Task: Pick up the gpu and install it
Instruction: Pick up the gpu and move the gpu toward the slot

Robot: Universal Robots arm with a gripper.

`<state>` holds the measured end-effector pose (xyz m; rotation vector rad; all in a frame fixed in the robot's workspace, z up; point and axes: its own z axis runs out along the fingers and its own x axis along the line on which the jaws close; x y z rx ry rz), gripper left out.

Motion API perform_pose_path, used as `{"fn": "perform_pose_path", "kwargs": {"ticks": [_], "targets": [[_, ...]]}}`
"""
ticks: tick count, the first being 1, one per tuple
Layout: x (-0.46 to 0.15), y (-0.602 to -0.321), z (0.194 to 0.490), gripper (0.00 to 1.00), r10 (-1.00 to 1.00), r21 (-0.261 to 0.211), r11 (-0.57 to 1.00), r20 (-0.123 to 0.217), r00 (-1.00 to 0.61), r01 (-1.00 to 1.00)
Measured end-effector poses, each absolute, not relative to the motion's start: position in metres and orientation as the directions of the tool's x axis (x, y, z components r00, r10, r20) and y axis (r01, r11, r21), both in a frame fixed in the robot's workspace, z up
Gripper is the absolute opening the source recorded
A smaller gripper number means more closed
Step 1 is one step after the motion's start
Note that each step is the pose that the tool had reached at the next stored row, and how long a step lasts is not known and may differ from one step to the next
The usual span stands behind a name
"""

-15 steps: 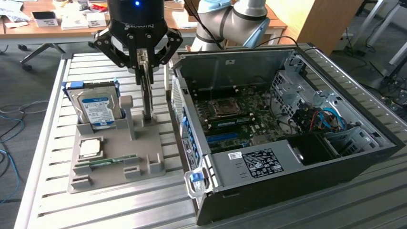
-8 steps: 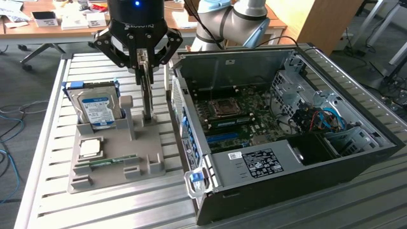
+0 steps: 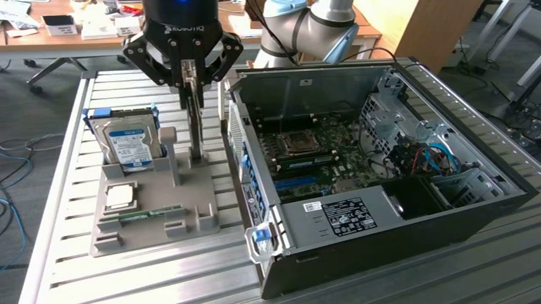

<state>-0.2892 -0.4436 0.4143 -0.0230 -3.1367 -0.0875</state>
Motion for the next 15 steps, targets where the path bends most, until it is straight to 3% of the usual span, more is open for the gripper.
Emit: {"fn": "perform_pose_path", "kwargs": {"ticks": [15], "targets": [[-0.289,-0.444,0.430,0.27,0.014,0.056,0.998,0.004,-1.000,0.015]]}}
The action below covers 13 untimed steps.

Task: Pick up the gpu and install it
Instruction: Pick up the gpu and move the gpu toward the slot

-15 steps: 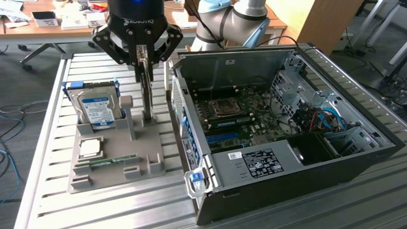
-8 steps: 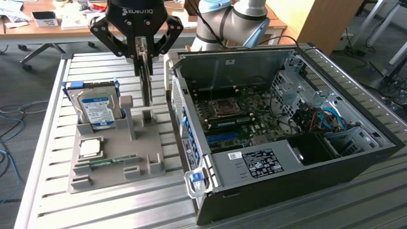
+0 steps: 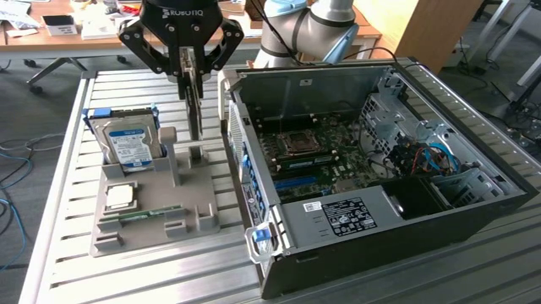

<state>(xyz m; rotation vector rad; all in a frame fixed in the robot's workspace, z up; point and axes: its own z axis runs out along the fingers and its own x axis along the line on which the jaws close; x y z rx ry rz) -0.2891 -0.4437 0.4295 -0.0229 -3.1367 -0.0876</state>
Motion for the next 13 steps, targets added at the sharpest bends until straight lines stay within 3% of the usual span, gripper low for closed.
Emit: {"fn": "perform_pose_path", "kwargs": {"ticks": [13], "targets": [[-0.278,-0.443,0.429,0.27,0.014,0.056,0.998,0.004,-1.000,0.015]]}}
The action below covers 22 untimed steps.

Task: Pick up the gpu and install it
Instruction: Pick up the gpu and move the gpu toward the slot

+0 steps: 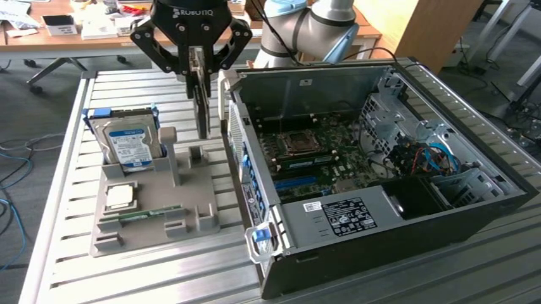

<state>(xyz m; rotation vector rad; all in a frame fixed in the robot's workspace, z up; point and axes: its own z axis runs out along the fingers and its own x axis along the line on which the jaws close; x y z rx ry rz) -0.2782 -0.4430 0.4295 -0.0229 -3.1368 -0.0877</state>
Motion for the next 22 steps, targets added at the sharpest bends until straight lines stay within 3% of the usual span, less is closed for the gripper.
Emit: {"fn": "perform_pose_path", "kwargs": {"ticks": [22], "targets": [[-0.250,-0.441,0.429,0.27,0.014,0.056,0.998,0.004,-1.000,0.015]]}}
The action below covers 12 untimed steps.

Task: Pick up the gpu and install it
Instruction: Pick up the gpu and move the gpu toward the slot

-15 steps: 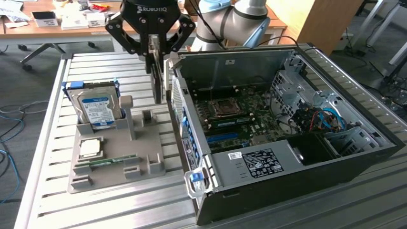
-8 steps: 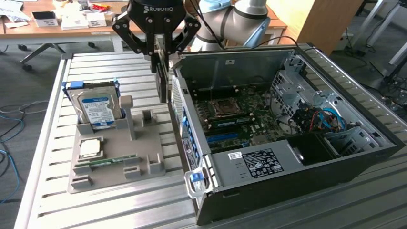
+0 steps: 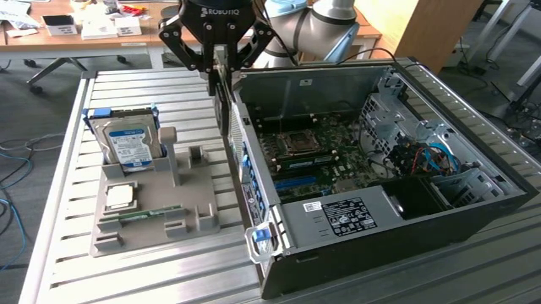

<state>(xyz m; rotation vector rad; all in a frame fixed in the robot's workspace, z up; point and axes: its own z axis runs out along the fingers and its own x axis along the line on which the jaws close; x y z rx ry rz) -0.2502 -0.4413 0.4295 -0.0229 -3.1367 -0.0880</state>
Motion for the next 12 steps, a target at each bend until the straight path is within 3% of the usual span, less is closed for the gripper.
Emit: {"fn": "perform_pose_path", "kwargs": {"ticks": [12], "targets": [[-0.239,-0.441,0.429,0.27,0.014,0.056,0.998,0.004,-1.000,0.015]]}}
